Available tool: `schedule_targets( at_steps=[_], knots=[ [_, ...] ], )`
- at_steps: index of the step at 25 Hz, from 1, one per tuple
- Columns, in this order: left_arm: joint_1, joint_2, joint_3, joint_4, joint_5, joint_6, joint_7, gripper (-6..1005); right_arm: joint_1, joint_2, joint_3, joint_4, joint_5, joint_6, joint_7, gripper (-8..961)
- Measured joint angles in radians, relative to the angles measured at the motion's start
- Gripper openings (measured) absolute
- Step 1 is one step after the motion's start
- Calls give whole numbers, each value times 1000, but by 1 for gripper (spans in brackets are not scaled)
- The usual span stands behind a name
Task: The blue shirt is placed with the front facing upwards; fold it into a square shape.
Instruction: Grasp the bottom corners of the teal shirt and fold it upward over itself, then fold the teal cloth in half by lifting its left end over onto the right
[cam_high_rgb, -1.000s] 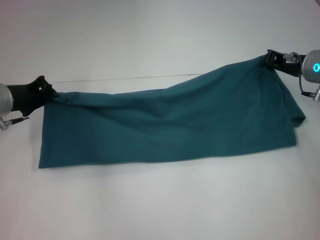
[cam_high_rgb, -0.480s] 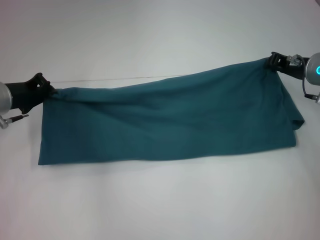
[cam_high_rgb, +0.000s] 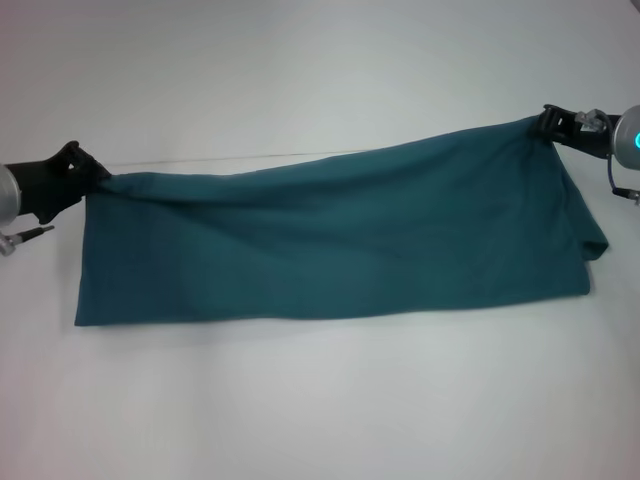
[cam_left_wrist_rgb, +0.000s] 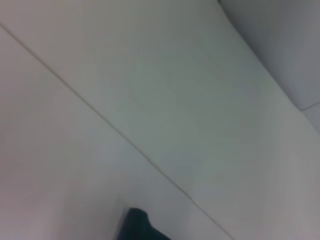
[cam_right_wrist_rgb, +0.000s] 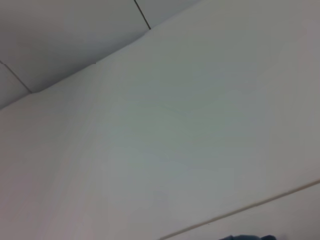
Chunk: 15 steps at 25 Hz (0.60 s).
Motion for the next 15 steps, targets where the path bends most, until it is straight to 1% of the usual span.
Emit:
schedule_targets(
  at_steps=[1, 3, 5, 10, 13, 14, 15],
  knots=[
    [8, -5, -2, 1, -12, -11, 3, 181, 0, -3, 0, 3, -1, -1, 0, 78],
    [11, -6, -2, 1, -19, -13, 4, 186, 2, -16, -1, 17, -2, -1, 4, 78],
    [17, -6, -1, 0, -36, -17, 5, 221, 10, -35, -1, 43, -2, 1, 5, 78],
    [22, -7, 1, 2, -44, -12, 7, 308, 12, -53, 4, 58, -1, 0, 6, 287],
    [23, -8, 2, 3, -44, -4, 7, 360, 3, -69, 4, 58, -1, -20, 22, 499],
    [25, -9, 2, 4, -44, -2, 7, 377, -1, -75, 4, 55, -1, -35, 26, 522],
    [28, -9, 2, 6, -44, 5, 7, 426, -5, -79, 5, 51, 1, -53, 27, 545]
  ],
)
